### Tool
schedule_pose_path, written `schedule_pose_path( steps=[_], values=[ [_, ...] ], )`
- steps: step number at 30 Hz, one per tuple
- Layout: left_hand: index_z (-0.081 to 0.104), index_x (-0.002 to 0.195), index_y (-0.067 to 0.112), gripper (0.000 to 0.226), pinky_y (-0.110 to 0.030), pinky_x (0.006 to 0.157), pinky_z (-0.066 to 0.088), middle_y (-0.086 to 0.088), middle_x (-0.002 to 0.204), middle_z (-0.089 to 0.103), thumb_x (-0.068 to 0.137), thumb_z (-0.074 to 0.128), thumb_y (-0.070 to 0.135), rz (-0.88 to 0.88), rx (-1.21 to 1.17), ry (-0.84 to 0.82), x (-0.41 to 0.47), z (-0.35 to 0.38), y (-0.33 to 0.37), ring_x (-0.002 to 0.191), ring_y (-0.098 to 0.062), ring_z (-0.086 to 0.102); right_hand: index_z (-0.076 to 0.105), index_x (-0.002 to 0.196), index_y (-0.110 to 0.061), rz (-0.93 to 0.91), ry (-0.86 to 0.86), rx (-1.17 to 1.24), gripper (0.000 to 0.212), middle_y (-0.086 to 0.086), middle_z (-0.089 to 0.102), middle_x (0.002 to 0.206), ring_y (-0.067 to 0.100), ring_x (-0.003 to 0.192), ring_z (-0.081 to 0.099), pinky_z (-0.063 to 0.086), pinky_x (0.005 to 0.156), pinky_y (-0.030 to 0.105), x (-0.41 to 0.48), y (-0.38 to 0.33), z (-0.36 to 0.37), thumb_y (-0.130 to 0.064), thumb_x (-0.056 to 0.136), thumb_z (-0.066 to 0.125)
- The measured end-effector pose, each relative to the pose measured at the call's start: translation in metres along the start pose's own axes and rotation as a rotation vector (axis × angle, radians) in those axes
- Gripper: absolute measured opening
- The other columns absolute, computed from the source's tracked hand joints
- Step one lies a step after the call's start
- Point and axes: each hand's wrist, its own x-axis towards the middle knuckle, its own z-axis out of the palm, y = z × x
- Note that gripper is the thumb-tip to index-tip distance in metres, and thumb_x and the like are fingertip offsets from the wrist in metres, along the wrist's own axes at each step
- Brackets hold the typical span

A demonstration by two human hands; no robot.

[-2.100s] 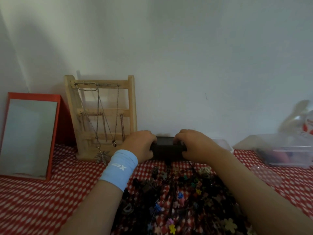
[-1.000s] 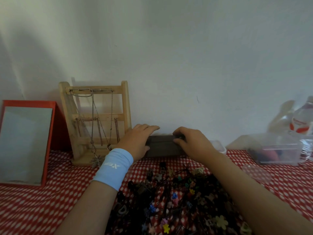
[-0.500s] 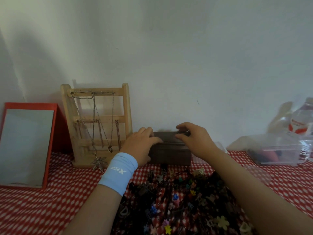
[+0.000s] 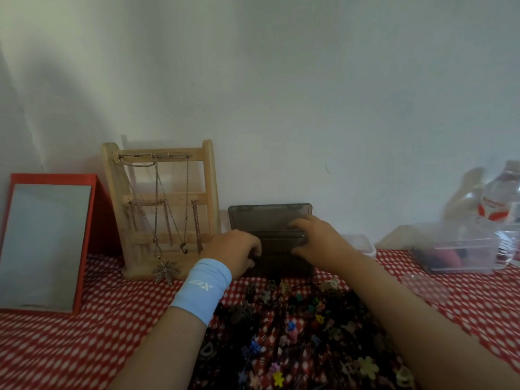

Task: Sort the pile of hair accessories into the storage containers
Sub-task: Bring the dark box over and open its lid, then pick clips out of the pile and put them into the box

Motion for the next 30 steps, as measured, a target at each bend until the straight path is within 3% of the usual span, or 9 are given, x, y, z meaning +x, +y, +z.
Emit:
schedule_pose_path(
  steps=[4,10,14,15,17,20,24,27,30],
  values=[
    [0.069,0.115,0.030,0.026,-0.026,0.083,0.050,0.008,0.118,0.068,0.089,0.068,0.028,0.005,-0.081,-0.090,-0.003,-0.009,0.002,0.105,-0.012,0.063,0.043,0.149,-0.024,-0.012,-0.055,-0.035,0.076,0.002,0.041,0.151,0.023,0.134,0.046,0.035,0.109,0.028,-0.001,-0.001,-0.008,-0.023,0.082,0.078],
    [0.072,0.114,0.025,0.025,-0.024,0.086,0.049,0.006,0.121,0.067,0.089,0.069,0.024,-0.001,-0.128,-0.240,-0.004,-0.025,0.006,0.106,-0.014,0.062,0.038,0.153,-0.026,-0.025,-0.190,-0.135,0.078,0.002,0.036,0.156,0.022,0.141,0.038,0.032,0.112,0.029,-0.003,-0.007,-0.020,-0.027,0.085,0.076],
    [0.077,0.086,0.023,0.025,-0.022,0.068,0.046,0.011,0.083,0.068,0.093,0.061,0.041,-0.048,-0.234,-0.269,-0.004,-0.032,0.008,0.075,-0.008,0.060,0.036,0.154,-0.026,-0.054,-0.308,-0.210,0.081,-0.002,0.039,0.157,0.019,0.142,0.038,0.032,0.113,0.030,-0.002,-0.014,-0.029,-0.032,0.084,0.078],
    [0.077,0.087,0.024,0.027,-0.023,0.069,0.046,0.012,0.085,0.067,0.094,0.058,0.043,-0.055,-0.245,-0.251,-0.004,-0.033,0.009,0.076,-0.007,0.059,0.036,0.153,-0.027,-0.051,-0.333,-0.219,0.082,-0.001,0.040,0.156,0.020,0.141,0.039,0.033,0.113,0.032,-0.001,-0.014,-0.029,-0.033,0.083,0.078],
    [0.073,0.106,0.029,0.024,-0.032,0.088,0.048,0.007,0.114,0.064,0.093,0.059,0.044,-0.026,-0.155,-0.168,0.000,-0.029,0.009,0.103,-0.013,0.057,0.035,0.153,-0.028,-0.045,-0.364,-0.217,0.084,0.004,0.040,0.152,0.024,0.138,0.042,0.037,0.114,0.037,0.001,-0.012,-0.027,-0.038,0.081,0.078],
    [0.041,0.144,0.033,0.056,-0.044,0.113,0.030,0.000,0.151,0.029,0.093,0.056,0.049,-0.039,-0.031,-0.207,0.001,-0.013,0.009,0.140,-0.024,0.025,0.034,0.153,-0.028,-0.040,-0.386,-0.220,0.083,0.006,0.033,0.152,0.028,0.139,0.038,0.035,0.116,0.044,0.003,-0.006,-0.022,-0.046,0.083,0.073],
    [0.016,0.155,0.028,0.062,-0.045,0.120,0.014,-0.001,0.163,0.002,0.101,0.039,0.048,-0.101,-0.138,-0.306,0.005,0.007,0.009,0.149,-0.028,0.004,0.035,0.152,-0.034,-0.008,-0.389,-0.244,0.076,0.003,0.026,0.156,0.027,0.143,0.029,0.030,0.117,0.050,0.003,0.001,-0.017,-0.047,0.085,0.068],
    [0.015,0.155,0.027,0.064,-0.043,0.120,0.016,-0.001,0.163,0.006,0.101,0.040,0.047,-0.090,-0.132,-0.285,0.005,0.002,0.008,0.149,-0.027,0.008,0.043,0.149,-0.032,-0.021,-0.375,-0.251,0.066,0.004,0.035,0.152,0.027,0.139,0.037,0.035,0.113,0.048,-0.001,-0.005,-0.022,-0.041,0.087,0.066],
    [0.026,0.152,0.024,0.060,-0.041,0.115,0.028,-0.003,0.155,0.029,0.099,0.048,0.042,-0.027,-0.107,-0.149,-0.001,-0.012,0.009,0.142,-0.024,0.026,0.061,0.131,-0.031,-0.116,-0.233,-0.237,0.043,0.001,0.051,0.130,0.024,0.122,0.050,0.045,0.101,0.037,-0.005,-0.021,-0.032,-0.023,0.088,0.060]
  ],
)
